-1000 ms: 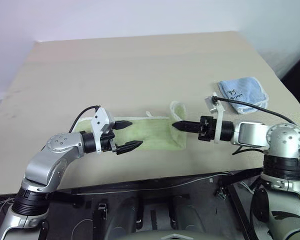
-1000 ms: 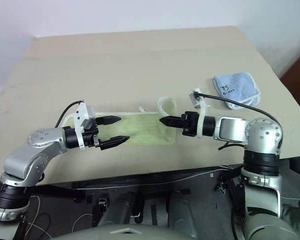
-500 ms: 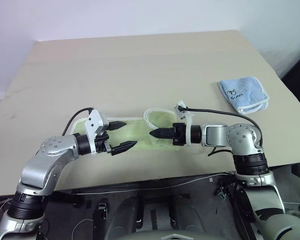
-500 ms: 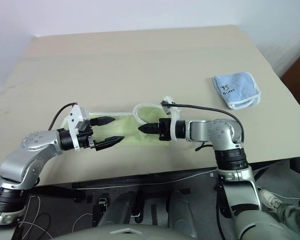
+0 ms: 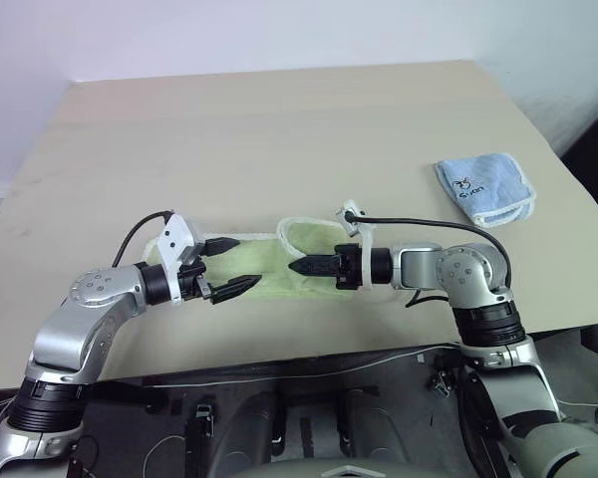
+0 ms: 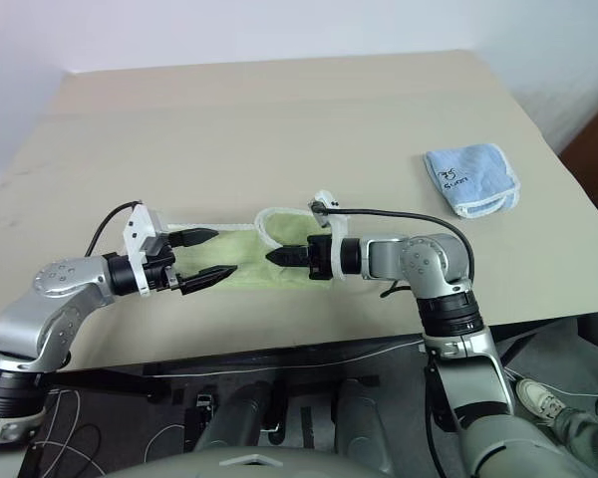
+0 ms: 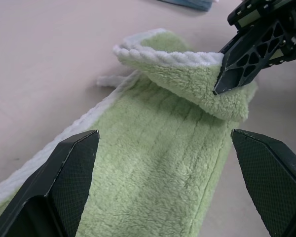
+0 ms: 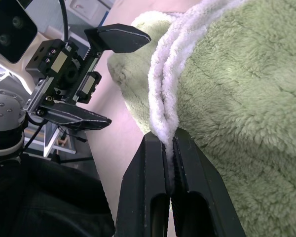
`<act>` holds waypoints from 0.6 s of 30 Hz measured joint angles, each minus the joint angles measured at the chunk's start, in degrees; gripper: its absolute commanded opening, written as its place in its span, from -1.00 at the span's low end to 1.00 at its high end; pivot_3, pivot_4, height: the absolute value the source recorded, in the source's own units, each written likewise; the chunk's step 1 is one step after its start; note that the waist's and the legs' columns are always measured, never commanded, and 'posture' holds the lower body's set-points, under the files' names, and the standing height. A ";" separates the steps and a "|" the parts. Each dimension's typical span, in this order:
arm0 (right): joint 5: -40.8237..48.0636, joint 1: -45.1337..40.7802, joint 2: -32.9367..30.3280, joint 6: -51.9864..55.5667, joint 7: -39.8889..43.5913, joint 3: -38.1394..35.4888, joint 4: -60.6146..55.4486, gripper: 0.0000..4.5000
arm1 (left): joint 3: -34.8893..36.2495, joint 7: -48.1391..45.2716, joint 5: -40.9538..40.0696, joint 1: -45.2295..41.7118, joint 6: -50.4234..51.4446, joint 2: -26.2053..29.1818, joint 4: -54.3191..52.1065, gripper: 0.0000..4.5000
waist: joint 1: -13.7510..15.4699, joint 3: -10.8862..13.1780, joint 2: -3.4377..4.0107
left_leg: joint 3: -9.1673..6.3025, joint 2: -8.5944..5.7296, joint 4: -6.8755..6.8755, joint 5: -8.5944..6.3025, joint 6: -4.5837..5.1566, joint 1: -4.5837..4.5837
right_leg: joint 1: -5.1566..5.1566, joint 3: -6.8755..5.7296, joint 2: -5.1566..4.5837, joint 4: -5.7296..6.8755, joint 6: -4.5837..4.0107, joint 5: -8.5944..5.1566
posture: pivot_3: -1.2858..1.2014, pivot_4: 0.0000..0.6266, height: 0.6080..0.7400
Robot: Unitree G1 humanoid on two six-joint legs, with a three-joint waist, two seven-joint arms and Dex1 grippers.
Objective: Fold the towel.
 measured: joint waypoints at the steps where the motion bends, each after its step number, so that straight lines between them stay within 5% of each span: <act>1: -0.14 0.01 0.02 -0.01 0.50 0.37 -0.46 -0.97 | 0.00 -0.11 0.03 0.00 -0.18 0.00 0.06 1.00 | -0.01 0.00 0.00 | 0.00 0.00 -0.01 0.00 0.00 0.00 | 0.00 0.00 0.00 0.00 0.00 0.00 | 0.03 -0.52 1.00; 5: -0.20 0.10 0.14 0.10 2.24 0.71 -1.75 -0.68 | 0.00 -0.42 0.41 0.26 -1.20 -0.02 0.43 1.00 | -0.01 0.00 0.00 | 0.00 0.00 -0.01 0.01 -0.01 0.00 | -0.01 0.00 0.00 0.01 0.01 0.00 | 0.03 -0.52 1.00; 14: -0.93 0.15 0.81 0.72 2.58 0.31 -2.45 0.65 | 0.03 -0.48 0.46 -1.50 -1.31 -0.07 1.69 1.00 | 0.01 0.00 0.00 | 0.00 0.00 0.00 0.02 -0.03 0.01 | -0.01 0.00 0.00 0.03 0.01 0.01 | 0.03 -0.52 1.00; 18: -0.47 0.60 0.98 -0.57 2.61 -2.71 -2.93 0.65 | 0.65 -0.66 -0.34 -3.09 -1.51 -1.59 2.14 1.00 | 0.20 0.00 0.00 | -0.01 -0.02 0.00 0.02 -0.04 0.01 | 0.00 -0.01 0.00 0.03 0.02 0.02 | 0.03 -0.52 1.00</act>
